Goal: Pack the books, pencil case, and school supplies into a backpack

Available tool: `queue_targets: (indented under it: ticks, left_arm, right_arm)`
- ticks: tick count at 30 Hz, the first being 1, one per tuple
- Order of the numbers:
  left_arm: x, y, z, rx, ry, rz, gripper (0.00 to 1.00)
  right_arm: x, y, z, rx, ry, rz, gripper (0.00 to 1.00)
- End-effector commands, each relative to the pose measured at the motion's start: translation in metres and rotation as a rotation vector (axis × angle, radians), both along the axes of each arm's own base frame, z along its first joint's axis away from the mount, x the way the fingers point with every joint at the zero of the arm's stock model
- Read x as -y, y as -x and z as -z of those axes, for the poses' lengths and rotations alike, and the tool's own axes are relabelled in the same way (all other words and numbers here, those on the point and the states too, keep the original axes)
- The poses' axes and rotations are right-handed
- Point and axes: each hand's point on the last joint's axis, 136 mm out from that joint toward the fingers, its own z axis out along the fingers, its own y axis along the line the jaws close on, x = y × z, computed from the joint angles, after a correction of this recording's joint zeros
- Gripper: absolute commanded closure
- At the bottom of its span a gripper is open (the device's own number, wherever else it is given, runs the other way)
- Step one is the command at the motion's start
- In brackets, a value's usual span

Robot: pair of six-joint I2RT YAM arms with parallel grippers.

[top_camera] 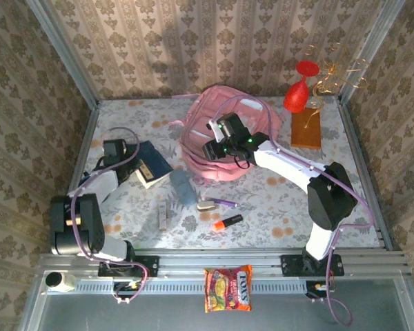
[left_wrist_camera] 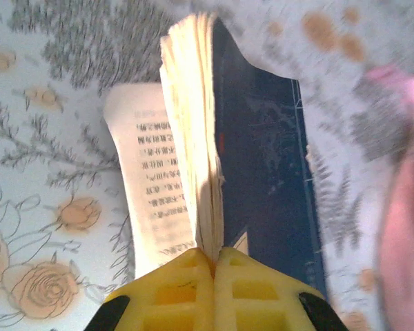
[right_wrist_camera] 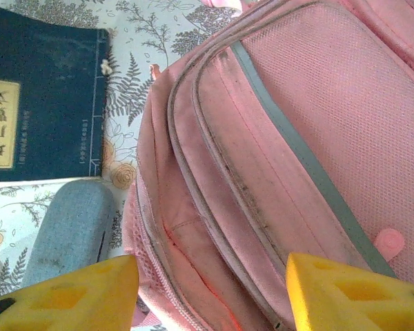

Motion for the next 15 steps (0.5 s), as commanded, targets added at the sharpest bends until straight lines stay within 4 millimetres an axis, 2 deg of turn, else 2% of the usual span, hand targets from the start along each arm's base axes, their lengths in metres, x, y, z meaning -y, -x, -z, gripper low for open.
queue_targets:
  ticks: [1, 5, 9, 15]
  left_arm:
    - [0.008, -0.010, -0.030, 0.110, 0.137, 0.022, 1.00]
    - [0.012, -0.010, -0.063, 0.196, 0.172, 0.056, 1.00]
    - [0.028, -0.010, -0.104, 0.283, 0.243, 0.140, 1.00]
    - [0.053, -0.004, -0.155, 0.384, 0.342, 0.248, 1.00]
  right_arm:
    - [-0.004, -0.003, -0.013, 0.006, -0.065, 0.017, 0.40]
    - [-0.012, -0.002, -0.017, -0.040, -0.134, -0.003, 0.38]
    - [-0.028, 0.003, -0.029, -0.136, -0.284, -0.058, 0.34]
    - [-0.060, 0.008, -0.050, -0.282, -0.478, -0.123, 0.20]
